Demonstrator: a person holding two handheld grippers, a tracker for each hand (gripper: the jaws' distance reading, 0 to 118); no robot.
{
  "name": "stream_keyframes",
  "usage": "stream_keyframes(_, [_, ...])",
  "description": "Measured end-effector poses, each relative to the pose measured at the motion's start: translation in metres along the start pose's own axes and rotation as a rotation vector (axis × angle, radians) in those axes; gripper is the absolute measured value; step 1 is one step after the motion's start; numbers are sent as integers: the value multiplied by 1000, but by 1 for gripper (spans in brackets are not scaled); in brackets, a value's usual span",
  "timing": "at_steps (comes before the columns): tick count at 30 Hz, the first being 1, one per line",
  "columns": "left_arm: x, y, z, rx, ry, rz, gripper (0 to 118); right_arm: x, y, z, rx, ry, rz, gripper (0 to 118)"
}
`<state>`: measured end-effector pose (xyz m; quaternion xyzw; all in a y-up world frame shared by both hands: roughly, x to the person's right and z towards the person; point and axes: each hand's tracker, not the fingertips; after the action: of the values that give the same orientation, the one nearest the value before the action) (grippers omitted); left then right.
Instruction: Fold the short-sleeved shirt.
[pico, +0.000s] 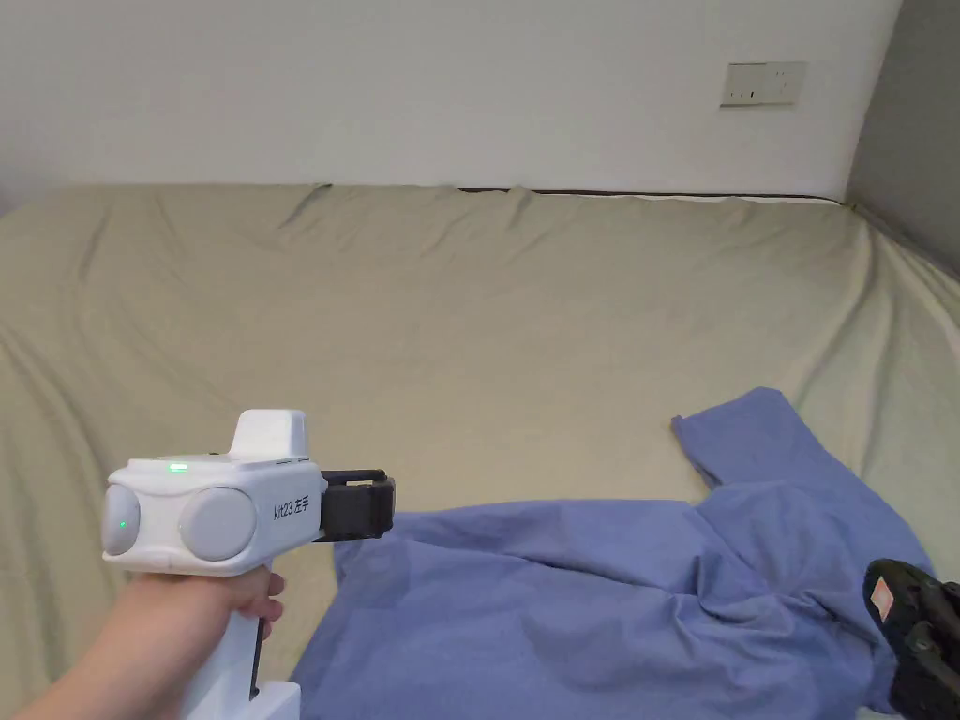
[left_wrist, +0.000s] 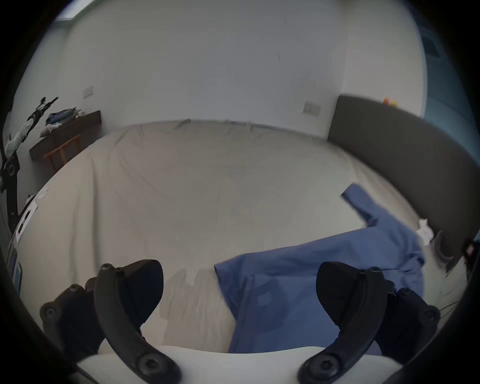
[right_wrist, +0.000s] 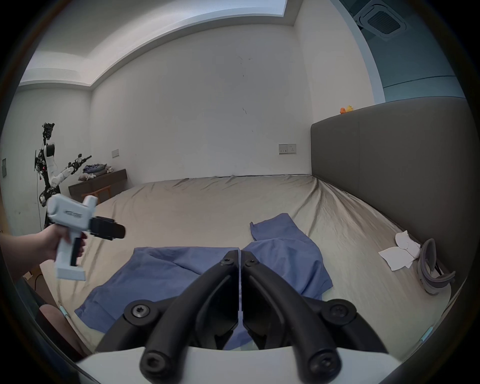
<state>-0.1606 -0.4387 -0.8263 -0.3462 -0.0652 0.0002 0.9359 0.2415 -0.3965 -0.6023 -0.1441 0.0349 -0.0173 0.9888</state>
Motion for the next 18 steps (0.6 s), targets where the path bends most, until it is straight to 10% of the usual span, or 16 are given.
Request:
stream_keyframes(6, [2,-10,-89,-152,44,7,107,10,-6,-4,-33,-36,40,2])
stream_keyframes(11, [7,-19,-104,-130,75,-35,60,18,-10,-8,-56,-50,29,2])
stream_keyframes(14, [29,-25,-92,-114,46,-98,4,19,-13,-11,-68,-49,36,2])
stream_keyframes(18, [24,-20,-77,-58,42,-68,3,22,-14,-9,-78,-54,36,2])
